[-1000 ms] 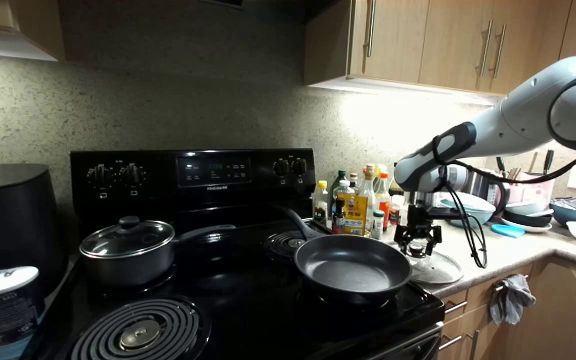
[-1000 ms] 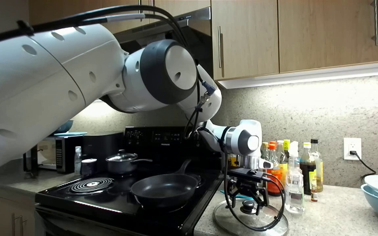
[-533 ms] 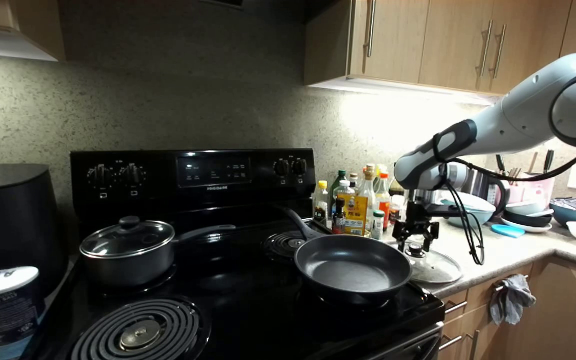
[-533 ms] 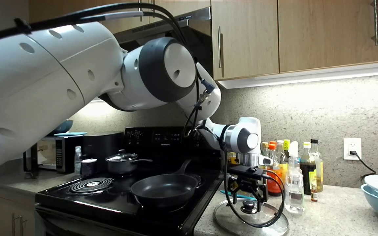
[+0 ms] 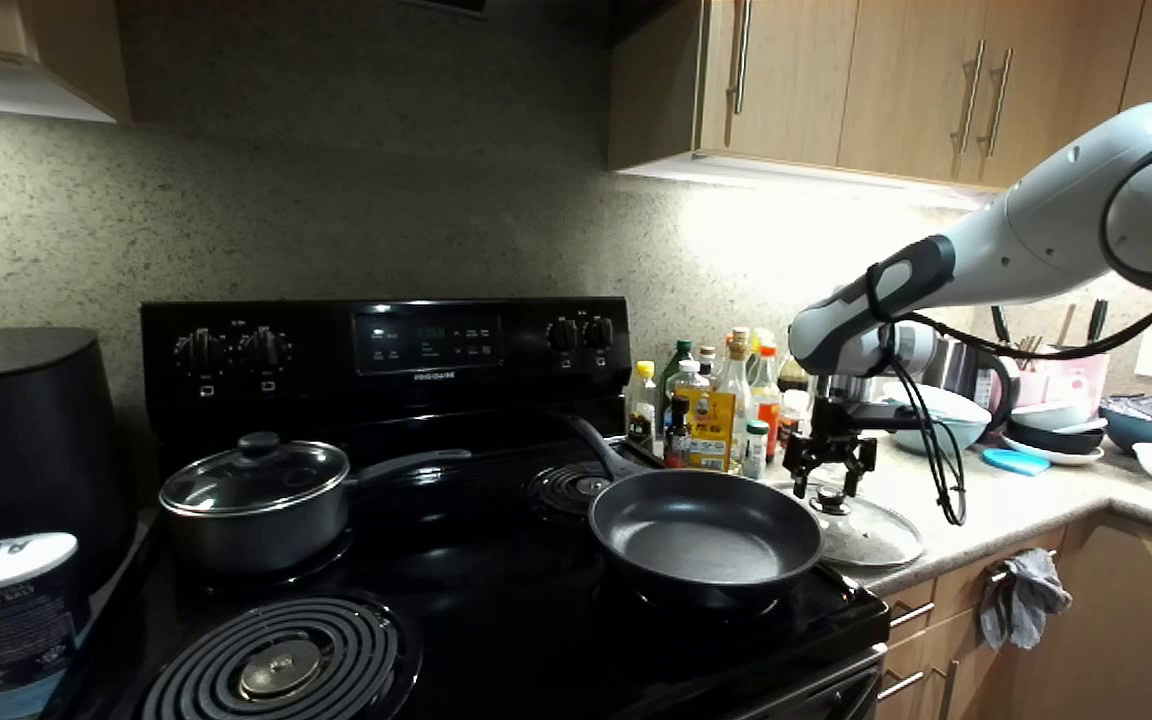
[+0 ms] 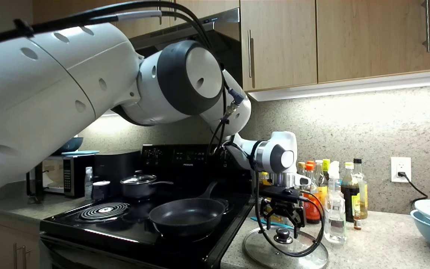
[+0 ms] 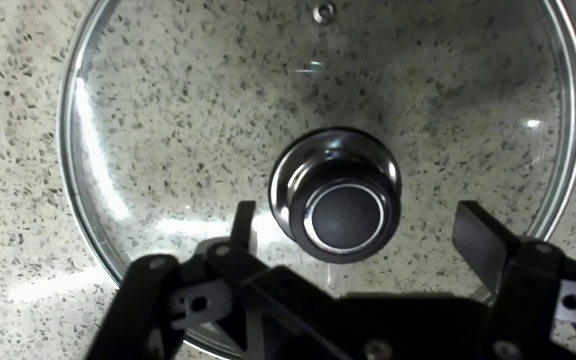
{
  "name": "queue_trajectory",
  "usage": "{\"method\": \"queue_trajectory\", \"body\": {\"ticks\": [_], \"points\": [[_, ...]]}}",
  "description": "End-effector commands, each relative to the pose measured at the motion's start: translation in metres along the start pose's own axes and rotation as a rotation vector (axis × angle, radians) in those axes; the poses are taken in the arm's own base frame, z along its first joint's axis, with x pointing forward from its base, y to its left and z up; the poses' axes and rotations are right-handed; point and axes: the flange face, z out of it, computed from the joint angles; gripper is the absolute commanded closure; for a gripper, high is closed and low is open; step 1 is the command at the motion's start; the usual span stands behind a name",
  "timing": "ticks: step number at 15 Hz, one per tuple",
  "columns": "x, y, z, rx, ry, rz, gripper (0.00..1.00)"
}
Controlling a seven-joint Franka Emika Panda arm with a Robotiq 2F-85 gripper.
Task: Put the lid on the pan.
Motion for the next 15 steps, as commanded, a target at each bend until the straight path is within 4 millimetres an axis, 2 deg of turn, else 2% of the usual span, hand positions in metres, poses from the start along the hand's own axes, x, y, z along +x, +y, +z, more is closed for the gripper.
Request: {"method": "queue_trajectory", "body": {"ticks": [1,4,5,6,11,15], "points": [[0.002,0.009,0.008,0.002,-0.025,0.021,0.0],[0.002,0.014,0.015,0.006,-0.037,0.028,0.0],[0.002,0.015,0.016,0.007,-0.039,0.028,0.25],[0.003,0.016,0.017,0.006,-0.039,0.028,0.27],[0.007,0.014,0.01,-0.003,-0.034,0.024,0.57],[0.009,0.013,0.007,-0.011,-0.034,0.019,0.66]]}}
